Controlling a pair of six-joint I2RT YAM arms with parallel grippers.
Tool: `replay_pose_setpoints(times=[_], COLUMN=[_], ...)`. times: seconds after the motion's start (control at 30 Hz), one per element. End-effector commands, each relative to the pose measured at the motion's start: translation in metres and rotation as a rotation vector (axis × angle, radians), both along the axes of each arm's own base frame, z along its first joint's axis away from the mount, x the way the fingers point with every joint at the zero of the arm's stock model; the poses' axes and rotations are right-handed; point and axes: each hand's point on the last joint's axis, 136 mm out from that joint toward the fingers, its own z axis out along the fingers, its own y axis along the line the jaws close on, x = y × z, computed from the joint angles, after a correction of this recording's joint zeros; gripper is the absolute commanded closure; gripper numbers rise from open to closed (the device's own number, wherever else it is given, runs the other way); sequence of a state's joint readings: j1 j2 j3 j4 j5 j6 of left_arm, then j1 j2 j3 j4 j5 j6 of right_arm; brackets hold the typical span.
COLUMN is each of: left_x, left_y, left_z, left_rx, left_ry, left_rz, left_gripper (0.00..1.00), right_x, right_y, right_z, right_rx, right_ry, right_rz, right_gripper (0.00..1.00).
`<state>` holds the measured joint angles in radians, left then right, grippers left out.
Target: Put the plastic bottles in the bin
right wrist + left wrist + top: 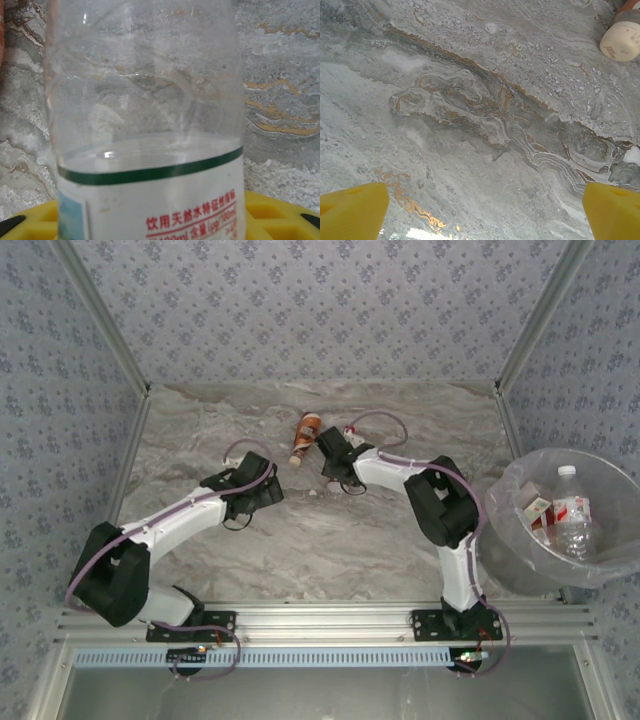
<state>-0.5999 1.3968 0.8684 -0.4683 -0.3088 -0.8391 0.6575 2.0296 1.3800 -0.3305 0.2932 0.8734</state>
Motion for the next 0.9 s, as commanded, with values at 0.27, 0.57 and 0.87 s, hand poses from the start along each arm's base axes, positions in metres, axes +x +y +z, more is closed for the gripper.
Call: replay_pose_setpoints(times=[0.27, 0.57, 0.87], left_x=[0.009, 0.008, 0.006], left_y=[-0.017, -0.018, -0.017], left_z=[0.010, 0.017, 0.020], left_rx=[-0.094, -0.120, -0.135], left_ry=[-0.054, -0.090, -0.109], left_rz=[-0.051, -0.057, -0.055], left_gripper=[0.01, 0.01, 0.00], right_x=[-0.007, -0.018, -0.027], right_y=[-0.007, -0.020, -0.032], right_z=[0.067, 0.106, 0.151], right_rx=[0.055, 0.099, 0.105], right_ry=[-0.217, -0.372, -0.501], right_rz=[-0.008, 0.003, 0.029], right_gripper=[0.51, 0.55, 0.57])
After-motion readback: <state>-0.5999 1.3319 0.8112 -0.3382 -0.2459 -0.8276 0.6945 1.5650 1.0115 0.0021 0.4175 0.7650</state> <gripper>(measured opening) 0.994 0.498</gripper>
